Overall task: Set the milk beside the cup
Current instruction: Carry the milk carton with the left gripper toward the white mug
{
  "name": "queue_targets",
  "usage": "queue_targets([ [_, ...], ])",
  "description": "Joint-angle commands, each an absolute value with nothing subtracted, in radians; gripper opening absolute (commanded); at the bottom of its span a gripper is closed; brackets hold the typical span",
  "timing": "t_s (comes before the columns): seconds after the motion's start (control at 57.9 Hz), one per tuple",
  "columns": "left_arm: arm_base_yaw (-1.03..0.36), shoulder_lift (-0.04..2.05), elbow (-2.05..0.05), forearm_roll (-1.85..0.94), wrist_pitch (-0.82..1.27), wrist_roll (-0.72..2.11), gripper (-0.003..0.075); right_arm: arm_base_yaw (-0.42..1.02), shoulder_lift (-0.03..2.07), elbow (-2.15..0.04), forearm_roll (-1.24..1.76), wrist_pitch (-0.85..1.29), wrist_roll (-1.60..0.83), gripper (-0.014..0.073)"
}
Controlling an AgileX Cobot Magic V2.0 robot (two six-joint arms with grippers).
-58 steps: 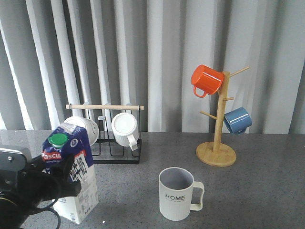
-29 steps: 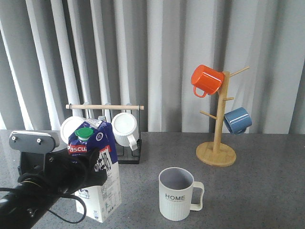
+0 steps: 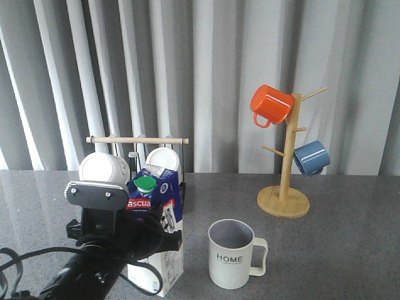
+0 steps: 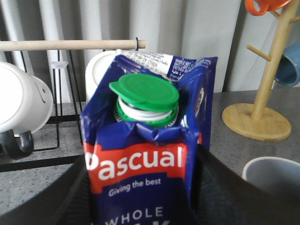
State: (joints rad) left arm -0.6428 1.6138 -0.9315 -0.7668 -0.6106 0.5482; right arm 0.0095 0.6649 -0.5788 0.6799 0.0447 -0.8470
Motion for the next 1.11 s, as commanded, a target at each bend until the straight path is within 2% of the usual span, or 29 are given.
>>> queue_targets([
  [0.0,-0.672,1.601,-0.993,-0.800,-0.713,0.590,0.0073,0.003,0.663,-0.606,0.682,-0.007,-0.853,-0.0004],
  [0.259,-0.725,1.670,-1.084,-0.964,-0.753,0.816,0.0073,0.003,0.663,-0.606,0.682,-0.007,-0.853,-0.0004],
  [0.553,-0.734,1.712,-1.105,-1.022,-0.790,0.794,0.0073,0.003,0.663,-0.606,0.682,-0.007,-0.853,-0.0004],
  [0.76,-0.784,1.732,-1.105,-1.054,-0.928,0.794,0.0073,0.003,0.663,-0.606,0.682,-0.007,-0.853,-0.0004],
  [1.089,-0.800,1.779,-1.105,-1.075,-0.934,0.741,0.0073,0.003,0.663,-0.606,0.682,-0.007,-0.853,-0.0004],
])
